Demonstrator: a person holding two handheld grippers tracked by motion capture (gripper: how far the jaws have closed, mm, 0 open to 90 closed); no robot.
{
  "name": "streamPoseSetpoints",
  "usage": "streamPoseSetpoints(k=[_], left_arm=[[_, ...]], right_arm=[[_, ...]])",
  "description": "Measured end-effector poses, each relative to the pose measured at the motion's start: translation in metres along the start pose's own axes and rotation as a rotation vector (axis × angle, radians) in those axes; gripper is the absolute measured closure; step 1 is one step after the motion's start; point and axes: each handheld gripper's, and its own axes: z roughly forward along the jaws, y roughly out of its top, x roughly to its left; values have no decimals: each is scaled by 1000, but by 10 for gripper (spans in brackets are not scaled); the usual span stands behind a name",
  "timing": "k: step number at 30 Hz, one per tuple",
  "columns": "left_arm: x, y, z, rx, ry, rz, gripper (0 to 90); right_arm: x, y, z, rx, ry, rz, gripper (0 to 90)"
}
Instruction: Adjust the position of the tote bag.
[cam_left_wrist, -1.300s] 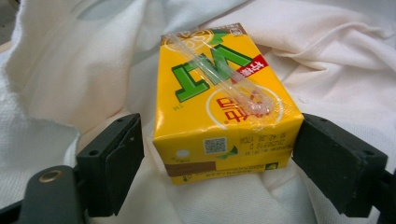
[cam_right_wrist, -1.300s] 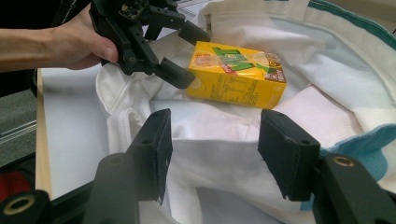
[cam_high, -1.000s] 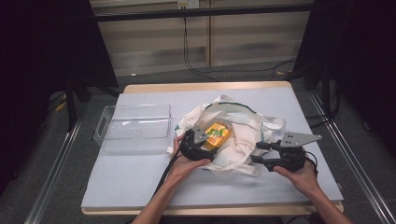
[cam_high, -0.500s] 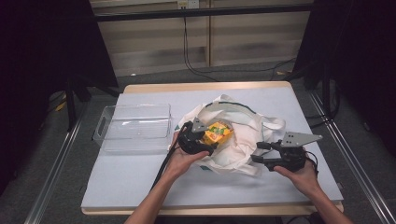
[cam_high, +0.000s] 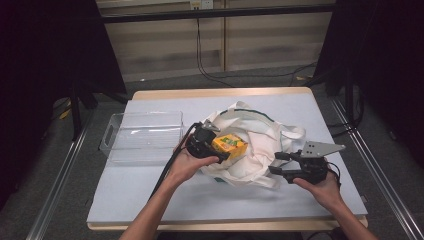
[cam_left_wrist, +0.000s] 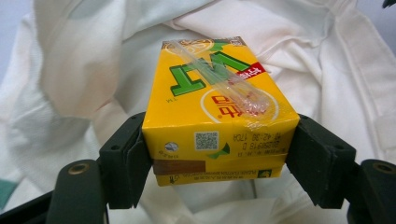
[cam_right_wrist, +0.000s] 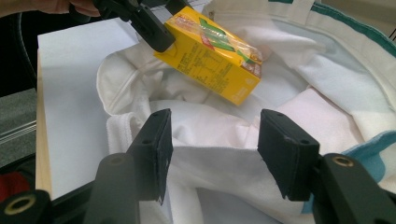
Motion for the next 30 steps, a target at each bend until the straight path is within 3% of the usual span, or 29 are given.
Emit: streamPoseSetpoints(k=[3,9,18,24,26,30], left_arm=[[2,2,-4,12,-10,-20,276],[5,1,-3,90,-31,-25,276],[3,-10,-1,142,-22,-1,275],[2,-17,0,73,-25,-12,263],[1,-20,1,48,-34,-4,214],[-4,-29,3,-18,8,45,159]], right_arm=[[0,0,0,4,-1,-2,451],[0,0,0,4,1,-2,450],[0,0,1,4,3,-2,450],[0,0,1,5,2,-1,449],[0,0,1,5,3,-1,448],[0,-1,0,5,-1,5,448]])
